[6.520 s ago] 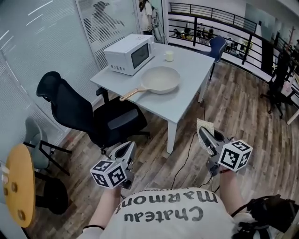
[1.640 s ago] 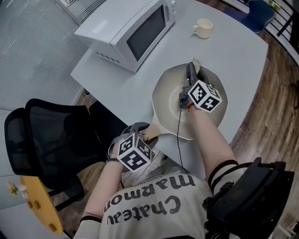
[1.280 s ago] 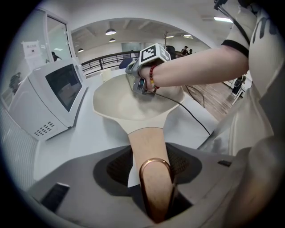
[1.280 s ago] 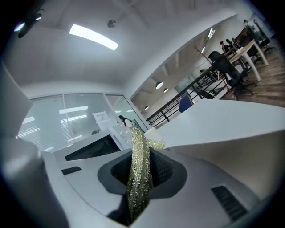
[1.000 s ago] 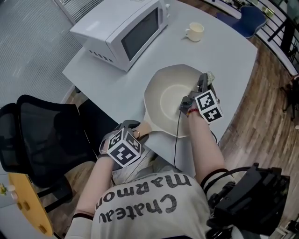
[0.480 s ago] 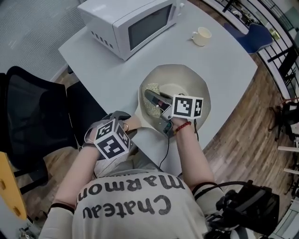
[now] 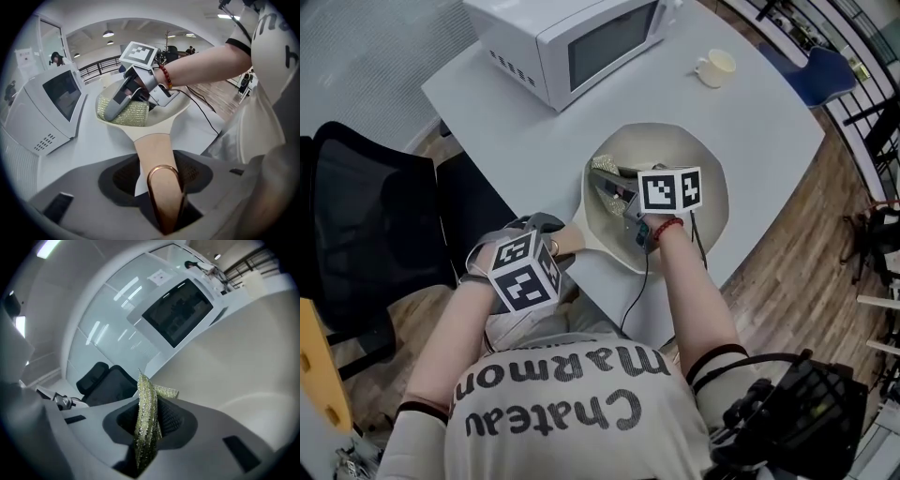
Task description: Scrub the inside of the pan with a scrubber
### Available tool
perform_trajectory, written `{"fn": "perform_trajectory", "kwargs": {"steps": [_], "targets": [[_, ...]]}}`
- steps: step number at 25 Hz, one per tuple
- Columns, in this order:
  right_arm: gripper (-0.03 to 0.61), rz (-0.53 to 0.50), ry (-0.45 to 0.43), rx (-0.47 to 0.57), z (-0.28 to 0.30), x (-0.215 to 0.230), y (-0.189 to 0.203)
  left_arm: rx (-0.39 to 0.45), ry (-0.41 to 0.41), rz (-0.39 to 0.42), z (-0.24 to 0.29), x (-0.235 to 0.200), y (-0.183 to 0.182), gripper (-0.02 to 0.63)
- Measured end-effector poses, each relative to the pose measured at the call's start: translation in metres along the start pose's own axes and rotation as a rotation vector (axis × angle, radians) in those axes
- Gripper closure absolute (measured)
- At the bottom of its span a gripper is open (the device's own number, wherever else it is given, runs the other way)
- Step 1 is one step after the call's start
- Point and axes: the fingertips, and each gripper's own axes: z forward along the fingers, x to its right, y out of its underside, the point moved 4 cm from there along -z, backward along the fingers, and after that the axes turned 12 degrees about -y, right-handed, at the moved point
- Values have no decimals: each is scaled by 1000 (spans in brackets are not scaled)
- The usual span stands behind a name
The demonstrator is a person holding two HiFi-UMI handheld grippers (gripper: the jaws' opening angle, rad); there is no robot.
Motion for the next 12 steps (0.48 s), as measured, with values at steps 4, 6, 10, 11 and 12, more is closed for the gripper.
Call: {"fn": "perform_trajectory", "kwargs": {"steps": [4, 6, 10, 11, 12], "targets": [[522, -114, 147, -18, 0, 9, -3, 5, 10, -4, 1, 1, 0, 377], [520, -108, 219, -17, -1, 17, -4, 7, 10, -9, 1, 1, 0, 377], [520, -81, 393, -26, -8, 39, -9, 14, 9, -34, 2, 3, -1, 376], [522, -64, 426, -15, -11, 44, -10, 18, 8, -42, 2, 3, -1, 376], [522, -44, 452, 6, -14, 49, -11, 21, 7, -49, 2, 3, -1, 376]]}}
